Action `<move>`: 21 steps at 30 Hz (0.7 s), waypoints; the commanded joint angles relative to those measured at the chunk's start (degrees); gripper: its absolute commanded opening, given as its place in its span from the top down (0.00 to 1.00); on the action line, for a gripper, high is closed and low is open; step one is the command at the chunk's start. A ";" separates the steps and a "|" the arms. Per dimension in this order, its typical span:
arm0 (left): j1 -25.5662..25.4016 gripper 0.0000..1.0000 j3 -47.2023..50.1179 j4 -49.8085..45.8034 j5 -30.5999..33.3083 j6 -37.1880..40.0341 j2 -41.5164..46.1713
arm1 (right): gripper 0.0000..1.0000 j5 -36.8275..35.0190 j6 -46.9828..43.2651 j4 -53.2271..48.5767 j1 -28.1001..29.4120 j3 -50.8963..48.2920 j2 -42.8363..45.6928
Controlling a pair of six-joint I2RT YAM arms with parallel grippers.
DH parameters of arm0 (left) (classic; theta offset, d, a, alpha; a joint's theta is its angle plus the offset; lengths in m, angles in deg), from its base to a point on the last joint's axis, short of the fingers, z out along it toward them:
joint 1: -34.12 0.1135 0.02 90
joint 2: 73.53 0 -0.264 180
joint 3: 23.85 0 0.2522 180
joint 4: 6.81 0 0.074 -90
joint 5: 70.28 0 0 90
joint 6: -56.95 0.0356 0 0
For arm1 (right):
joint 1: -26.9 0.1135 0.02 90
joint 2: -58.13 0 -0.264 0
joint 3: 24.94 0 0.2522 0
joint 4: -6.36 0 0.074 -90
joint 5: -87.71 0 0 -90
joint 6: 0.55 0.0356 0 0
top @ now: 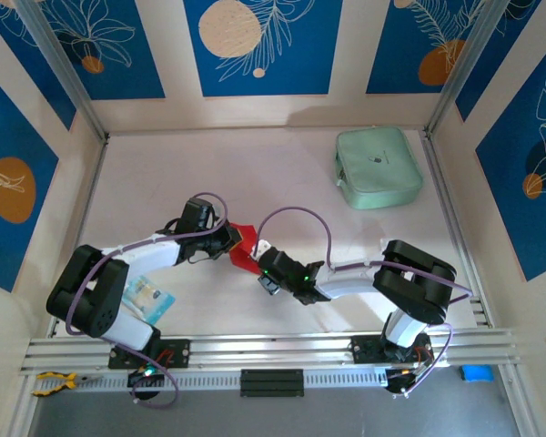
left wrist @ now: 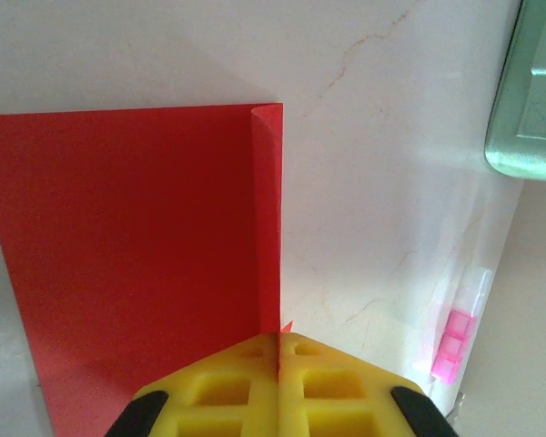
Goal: Fold a paper plane with a square sheet of paper (pick it up from the middle)
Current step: Fourth fold the wing at the center of the table.
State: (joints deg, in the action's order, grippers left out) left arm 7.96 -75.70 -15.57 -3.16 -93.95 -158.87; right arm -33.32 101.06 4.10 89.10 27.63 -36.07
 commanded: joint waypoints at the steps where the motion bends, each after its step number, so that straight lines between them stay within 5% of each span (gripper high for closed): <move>1: 0.09 0.88 -1.29 -2.11 0.02 1.73 0.13 | 0.97 3.57 2.65 1.15 -0.69 -0.55 -0.64; 9: 1.12 0.53 -1.25 -6.72 3.31 2.83 3.50 | 0.98 12.60 8.42 3.00 -4.19 -2.00 0.21; 21: 1.46 0.47 -0.67 -9.21 4.90 3.32 6.32 | 0.98 22.40 15.46 3.60 -8.90 -2.42 -0.44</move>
State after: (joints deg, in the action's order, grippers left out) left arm 8.95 -75.81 -23.09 0.80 -91.46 -153.82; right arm -15.02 113.46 7.01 81.01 25.75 -36.07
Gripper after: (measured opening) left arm 0.537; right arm 0.063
